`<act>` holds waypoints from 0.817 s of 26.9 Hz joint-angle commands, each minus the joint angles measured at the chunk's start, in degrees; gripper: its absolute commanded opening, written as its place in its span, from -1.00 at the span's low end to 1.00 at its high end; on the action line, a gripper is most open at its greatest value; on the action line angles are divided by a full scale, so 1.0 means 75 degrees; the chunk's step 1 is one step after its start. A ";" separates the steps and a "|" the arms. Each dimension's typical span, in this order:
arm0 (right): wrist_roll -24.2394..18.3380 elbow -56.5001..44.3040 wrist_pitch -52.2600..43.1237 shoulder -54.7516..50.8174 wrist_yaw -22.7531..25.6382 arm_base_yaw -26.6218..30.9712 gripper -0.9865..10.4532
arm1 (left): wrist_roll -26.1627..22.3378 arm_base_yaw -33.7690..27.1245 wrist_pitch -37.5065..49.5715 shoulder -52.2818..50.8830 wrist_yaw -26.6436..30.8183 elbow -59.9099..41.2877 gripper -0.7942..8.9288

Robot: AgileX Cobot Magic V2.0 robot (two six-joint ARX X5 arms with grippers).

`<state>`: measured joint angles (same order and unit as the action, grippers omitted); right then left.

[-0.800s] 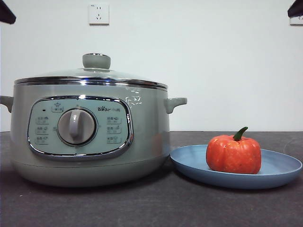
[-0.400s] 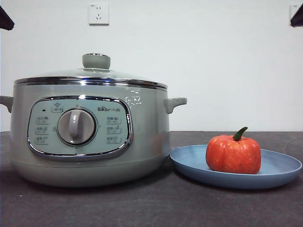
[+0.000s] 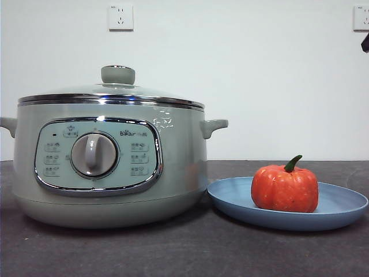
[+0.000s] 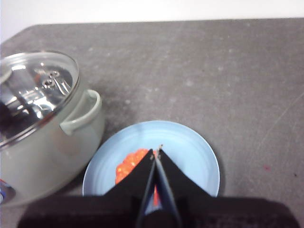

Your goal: Take the pumpkin out from the steamer,put the pumpkin in the blue plate,close the lid

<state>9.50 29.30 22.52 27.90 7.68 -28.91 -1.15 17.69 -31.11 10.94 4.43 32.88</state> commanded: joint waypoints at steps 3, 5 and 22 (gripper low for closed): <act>0.0073 -0.0038 0.0192 -0.0006 0.0023 -0.0003 -0.86 | -0.0498 -0.1180 0.0216 -0.0699 -0.0003 -0.0417 -0.84; 0.0070 -0.0038 0.0294 -0.0006 0.0026 -0.0003 -0.86 | -0.0516 -0.1486 0.0629 -0.0833 -0.0020 -0.0810 -0.84; 0.0073 -0.0038 0.0501 -0.0006 0.0023 -0.0003 -0.86 | 0.0093 -0.1856 0.2538 -0.1387 -0.0055 -0.4296 -0.84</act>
<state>9.50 29.30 26.61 27.90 7.70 -28.91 -0.84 3.90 -11.51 1.04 3.92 1.45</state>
